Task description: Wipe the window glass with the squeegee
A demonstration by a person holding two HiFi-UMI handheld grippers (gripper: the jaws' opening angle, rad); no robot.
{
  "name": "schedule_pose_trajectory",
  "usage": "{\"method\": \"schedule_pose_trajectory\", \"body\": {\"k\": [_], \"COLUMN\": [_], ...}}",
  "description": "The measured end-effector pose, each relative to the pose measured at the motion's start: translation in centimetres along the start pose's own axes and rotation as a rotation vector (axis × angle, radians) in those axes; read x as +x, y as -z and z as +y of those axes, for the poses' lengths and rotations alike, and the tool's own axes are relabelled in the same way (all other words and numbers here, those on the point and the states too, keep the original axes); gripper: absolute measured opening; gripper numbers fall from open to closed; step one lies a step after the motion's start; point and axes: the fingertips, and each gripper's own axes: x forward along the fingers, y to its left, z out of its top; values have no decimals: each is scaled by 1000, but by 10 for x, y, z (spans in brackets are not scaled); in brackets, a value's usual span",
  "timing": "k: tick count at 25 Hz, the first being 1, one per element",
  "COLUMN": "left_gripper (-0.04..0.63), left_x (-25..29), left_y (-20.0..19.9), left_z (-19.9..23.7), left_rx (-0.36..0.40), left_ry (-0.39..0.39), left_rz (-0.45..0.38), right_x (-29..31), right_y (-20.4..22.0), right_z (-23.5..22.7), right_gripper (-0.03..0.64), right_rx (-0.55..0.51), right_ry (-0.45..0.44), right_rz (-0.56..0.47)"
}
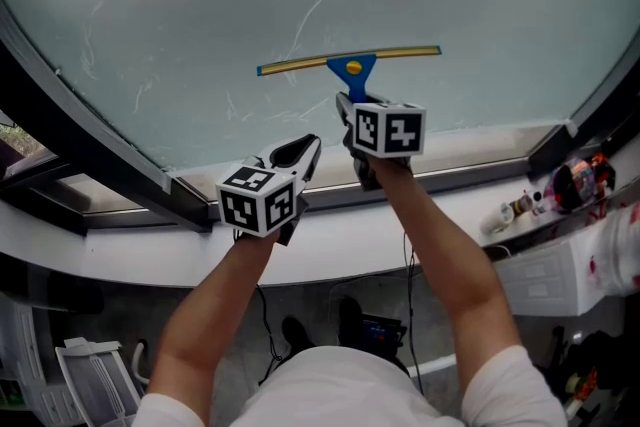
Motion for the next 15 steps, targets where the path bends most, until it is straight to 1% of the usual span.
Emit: {"method": "schedule_pose_trajectory", "body": {"k": [6,15], "left_gripper": [48,48], "left_x": [3,11], "left_y": [17,33], "left_z": [5,7], "left_rx": [-19,-42], "left_ry": [-7,-6], "left_rz": [25,46], "right_x": [5,13], "right_y": [16,38], "right_z": [-5,-12], "right_gripper": [104,104], "right_rx": [-4,-15], "right_ry": [5,12], "right_rz": [11,39]}}
